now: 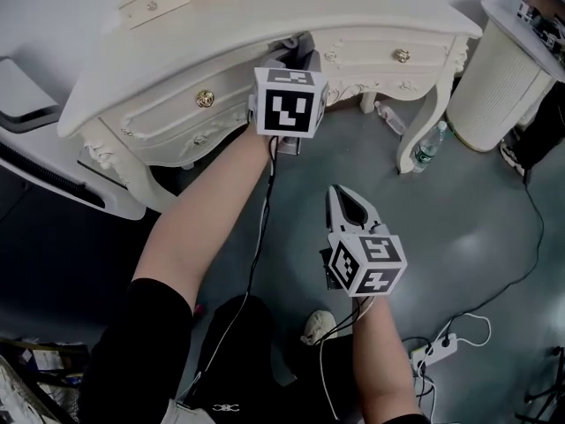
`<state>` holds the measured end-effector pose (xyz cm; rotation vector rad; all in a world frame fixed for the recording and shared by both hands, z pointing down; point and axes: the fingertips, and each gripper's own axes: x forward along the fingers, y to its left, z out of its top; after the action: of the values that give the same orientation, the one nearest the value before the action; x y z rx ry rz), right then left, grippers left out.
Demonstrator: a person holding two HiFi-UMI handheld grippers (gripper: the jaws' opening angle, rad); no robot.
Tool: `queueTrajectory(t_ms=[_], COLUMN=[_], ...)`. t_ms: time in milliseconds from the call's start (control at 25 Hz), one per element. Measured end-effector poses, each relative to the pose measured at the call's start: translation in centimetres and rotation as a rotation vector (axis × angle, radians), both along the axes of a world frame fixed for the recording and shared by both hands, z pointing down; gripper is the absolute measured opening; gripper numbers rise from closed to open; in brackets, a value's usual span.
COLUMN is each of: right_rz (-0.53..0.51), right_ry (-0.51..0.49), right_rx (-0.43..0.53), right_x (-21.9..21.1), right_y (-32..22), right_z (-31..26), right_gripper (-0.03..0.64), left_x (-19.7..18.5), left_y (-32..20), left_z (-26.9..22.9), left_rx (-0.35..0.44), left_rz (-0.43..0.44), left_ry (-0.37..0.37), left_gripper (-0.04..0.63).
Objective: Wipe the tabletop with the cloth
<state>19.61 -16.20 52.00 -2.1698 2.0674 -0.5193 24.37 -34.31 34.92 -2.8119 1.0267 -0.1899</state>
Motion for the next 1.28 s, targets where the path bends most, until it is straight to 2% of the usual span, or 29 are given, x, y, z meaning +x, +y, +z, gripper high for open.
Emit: queueTrajectory(t_ms=[160,360,560,680,920,1280], right_rz=[0.007,-0.027,-0.062,-0.078,-0.108,-0.162], right_ry=[-0.002,0.023,0.046,0.058,0.072,0.104], right_rx=[0.002,-0.011,-0.016,-0.016,-0.004,0.04], right_x=[0.3,-1.0,-3.5,-4.9,-8.2,-13.3], right_y=[0.3,0.0,-0.2,-0.4,-0.7,-1.0], right_z=[-0.1,0.1,0.0,-0.1,-0.8,-2.6], right_gripper=[0.008,0.008,0.008,0.008,0.008,0.008], left_x=[0.0,-3.7,-8.9,-11.6,-15.4,-21.5], left_y=[0.2,0.2,-0.9,-0.8,0.5,1.0], left_z=[0.8,2.1,4.0,3.9,4.7,3.5], left_rx=[-0.003,0.017,-0.066,-0.051,-0.015,0.045], left_rz=[-0.008,-0.081,-0.133,-0.17,-0.19,-0.254], left_ry=[-0.014,-0.039,0.003,0.021,-0.068,-0.084], left_gripper=[0.064,0.064,0.064,0.064,0.064,0.064])
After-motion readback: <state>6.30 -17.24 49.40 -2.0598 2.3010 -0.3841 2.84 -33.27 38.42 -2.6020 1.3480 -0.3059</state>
